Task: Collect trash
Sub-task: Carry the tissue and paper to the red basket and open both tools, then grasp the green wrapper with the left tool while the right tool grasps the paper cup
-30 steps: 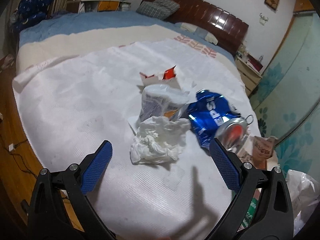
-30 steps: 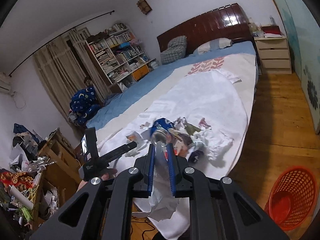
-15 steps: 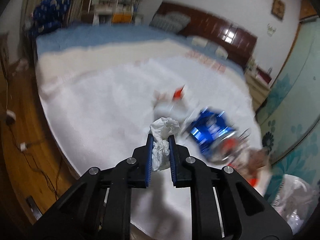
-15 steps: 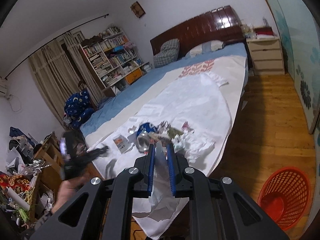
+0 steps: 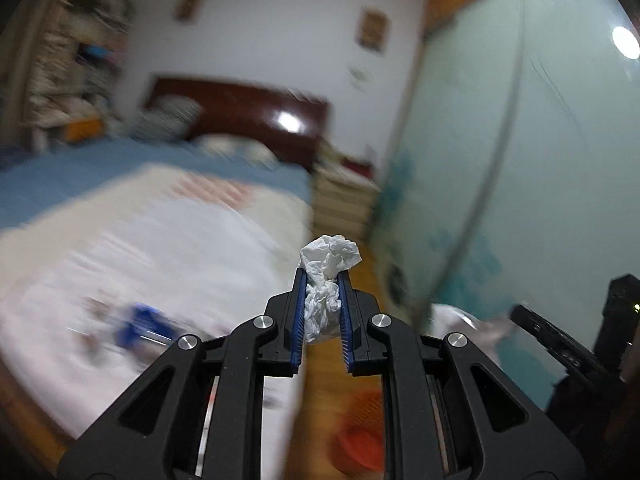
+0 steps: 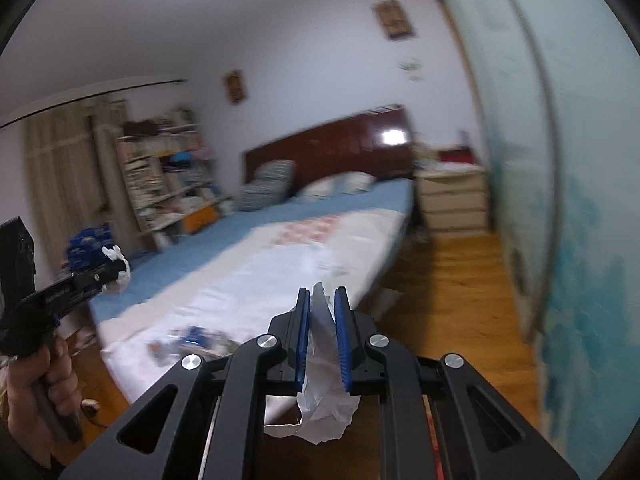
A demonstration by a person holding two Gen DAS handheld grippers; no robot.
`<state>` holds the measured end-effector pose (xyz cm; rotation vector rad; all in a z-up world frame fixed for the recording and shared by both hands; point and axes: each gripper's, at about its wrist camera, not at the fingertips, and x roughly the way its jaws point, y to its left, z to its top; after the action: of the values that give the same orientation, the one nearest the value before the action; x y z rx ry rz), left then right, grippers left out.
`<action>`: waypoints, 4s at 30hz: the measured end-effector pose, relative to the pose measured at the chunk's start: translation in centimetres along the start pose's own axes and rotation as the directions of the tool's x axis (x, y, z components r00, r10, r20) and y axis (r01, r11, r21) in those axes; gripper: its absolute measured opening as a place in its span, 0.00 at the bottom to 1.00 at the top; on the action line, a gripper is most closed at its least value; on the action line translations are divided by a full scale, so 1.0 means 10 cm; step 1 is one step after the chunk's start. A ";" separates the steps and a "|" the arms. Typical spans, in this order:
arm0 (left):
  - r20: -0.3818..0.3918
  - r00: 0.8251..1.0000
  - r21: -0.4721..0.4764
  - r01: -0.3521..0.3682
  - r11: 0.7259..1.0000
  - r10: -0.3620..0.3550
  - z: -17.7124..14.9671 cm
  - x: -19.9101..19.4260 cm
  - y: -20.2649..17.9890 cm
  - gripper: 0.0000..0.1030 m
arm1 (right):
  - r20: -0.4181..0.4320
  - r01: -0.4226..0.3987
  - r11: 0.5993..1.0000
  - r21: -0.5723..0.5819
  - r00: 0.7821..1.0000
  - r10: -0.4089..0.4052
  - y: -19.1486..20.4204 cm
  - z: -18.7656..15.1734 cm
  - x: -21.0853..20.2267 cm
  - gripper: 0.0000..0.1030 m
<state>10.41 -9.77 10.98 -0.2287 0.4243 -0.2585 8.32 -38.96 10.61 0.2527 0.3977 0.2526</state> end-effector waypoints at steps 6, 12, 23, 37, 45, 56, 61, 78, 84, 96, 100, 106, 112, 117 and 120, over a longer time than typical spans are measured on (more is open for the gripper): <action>-0.366 0.921 -0.046 0.124 0.991 -0.133 -0.97 1.58 -0.62 0.14 | -0.235 0.202 0.976 0.083 0.956 -0.178 -0.88 -0.60 0.57 0.14; -0.553 0.825 0.018 0.151 0.988 -0.116 -1.72 2.43 -1.13 0.14 | -0.426 0.304 0.947 0.106 0.874 -0.233 -1.50 -0.79 1.12 0.14; -0.602 0.796 0.075 0.132 0.988 -0.061 -1.98 2.97 -1.49 0.14 | -0.499 0.349 0.930 0.116 0.830 -0.249 -2.02 -0.93 1.35 0.14; -0.537 0.843 0.113 0.055 0.992 0.015 -1.69 2.64 -1.33 0.71 | -0.373 0.448 0.891 0.078 0.842 -0.390 -1.92 -0.71 1.08 0.67; -0.322 0.944 0.167 -0.023 0.986 0.077 -0.95 1.52 -0.95 0.78 | -0.213 0.240 0.945 0.223 0.958 -0.193 -1.46 -0.53 0.69 0.75; -0.087 0.956 0.138 -0.267 0.954 0.280 -0.81 -0.41 0.31 0.83 | -0.151 -0.024 0.991 0.131 0.988 0.044 0.07 -0.72 0.64 0.80; -0.124 0.930 0.119 -0.331 0.936 0.345 -1.00 -0.47 0.90 0.83 | -0.217 -0.086 0.995 0.041 0.972 0.093 0.82 -1.05 0.64 0.80; -0.092 0.874 -0.017 -0.481 0.877 0.478 -1.06 -0.72 1.65 0.83 | -0.247 -0.284 0.929 -0.237 0.943 0.225 2.29 -0.74 1.20 0.80; -0.120 0.857 -0.152 -0.515 0.844 0.501 -1.07 -0.96 2.17 0.83 | -0.367 -0.408 0.849 -0.336 0.887 0.281 3.53 -0.75 2.10 0.84; -0.123 0.873 -0.296 -0.486 0.822 0.472 -1.03 -1.05 2.65 0.83 | -0.595 -0.399 0.853 -0.336 0.792 0.137 4.43 -1.65 3.56 0.44; -0.125 0.874 -0.314 -0.485 0.817 0.470 -1.03 -1.06 2.75 0.83 | -0.567 -0.434 0.859 -0.272 0.794 0.221 4.34 -1.61 3.41 0.40; -0.111 0.887 -0.356 -0.457 0.815 0.449 -1.00 -1.07 2.84 0.83 | -0.433 -0.514 0.840 -0.172 0.806 0.404 4.07 -1.00 2.61 0.40; -0.142 0.939 -0.348 -0.342 0.873 0.312 -1.00 -0.78 2.65 0.83 | -0.299 -0.507 0.856 -0.098 0.836 0.460 3.23 -0.48 1.58 0.40; -0.229 0.959 -0.260 -0.228 0.938 0.169 -1.04 -0.31 2.22 0.83 | -0.283 -0.380 0.922 -0.073 0.894 0.346 2.27 -0.61 1.02 0.40; -0.283 0.953 -0.226 -0.175 0.958 0.107 -1.08 -0.03 1.99 0.83 | -0.320 -0.311 0.949 -0.055 0.906 0.279 1.77 -0.89 0.90 0.40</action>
<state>9.46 7.24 -3.88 -0.4097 0.7414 -0.0927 9.33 -18.03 4.65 0.1690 0.6557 0.6160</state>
